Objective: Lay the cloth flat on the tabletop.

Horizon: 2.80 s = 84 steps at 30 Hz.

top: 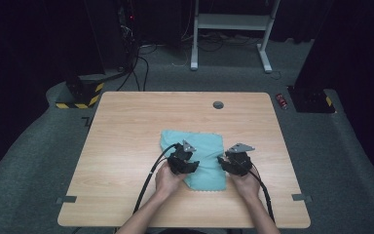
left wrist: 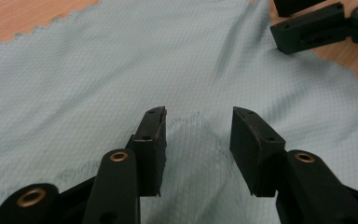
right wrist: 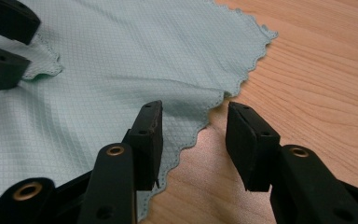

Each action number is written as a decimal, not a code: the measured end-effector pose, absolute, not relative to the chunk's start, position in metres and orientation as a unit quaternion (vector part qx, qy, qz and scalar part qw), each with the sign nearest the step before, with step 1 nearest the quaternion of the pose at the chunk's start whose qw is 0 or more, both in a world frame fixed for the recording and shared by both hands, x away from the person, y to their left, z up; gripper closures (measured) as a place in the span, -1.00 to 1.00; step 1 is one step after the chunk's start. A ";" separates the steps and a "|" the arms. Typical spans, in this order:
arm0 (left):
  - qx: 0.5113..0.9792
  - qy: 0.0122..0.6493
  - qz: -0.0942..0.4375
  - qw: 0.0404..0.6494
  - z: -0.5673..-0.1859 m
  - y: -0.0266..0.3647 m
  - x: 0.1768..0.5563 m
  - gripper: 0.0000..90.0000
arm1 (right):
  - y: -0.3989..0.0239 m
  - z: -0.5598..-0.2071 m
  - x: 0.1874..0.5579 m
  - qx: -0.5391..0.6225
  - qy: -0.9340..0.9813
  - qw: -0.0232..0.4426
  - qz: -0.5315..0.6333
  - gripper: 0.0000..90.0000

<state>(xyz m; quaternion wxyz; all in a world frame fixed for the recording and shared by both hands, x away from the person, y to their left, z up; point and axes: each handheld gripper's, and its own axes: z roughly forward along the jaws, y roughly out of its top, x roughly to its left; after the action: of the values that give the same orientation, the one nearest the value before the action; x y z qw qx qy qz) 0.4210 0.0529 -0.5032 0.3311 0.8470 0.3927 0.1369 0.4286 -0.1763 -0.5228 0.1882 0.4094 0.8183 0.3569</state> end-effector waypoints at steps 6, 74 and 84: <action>0.854 0.389 0.157 0.307 -0.507 0.043 0.425 0.28 | -0.176 -0.523 0.429 0.409 0.818 0.188 0.357 0.25; 0.784 0.467 0.200 0.357 -0.514 0.181 0.380 0.17 | -0.185 -0.503 0.453 0.445 0.796 0.143 0.384 0.37; 0.772 0.483 0.210 0.355 -0.524 0.182 0.395 0.12 | -0.182 -0.503 0.482 0.473 0.779 0.121 0.394 0.48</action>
<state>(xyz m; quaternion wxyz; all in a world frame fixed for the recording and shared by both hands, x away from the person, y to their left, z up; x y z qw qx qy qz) 0.3951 0.1824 -0.5242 0.3547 0.7722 0.4835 0.2101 0.4816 -0.1824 -0.5034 0.1205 0.4728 0.7789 0.3939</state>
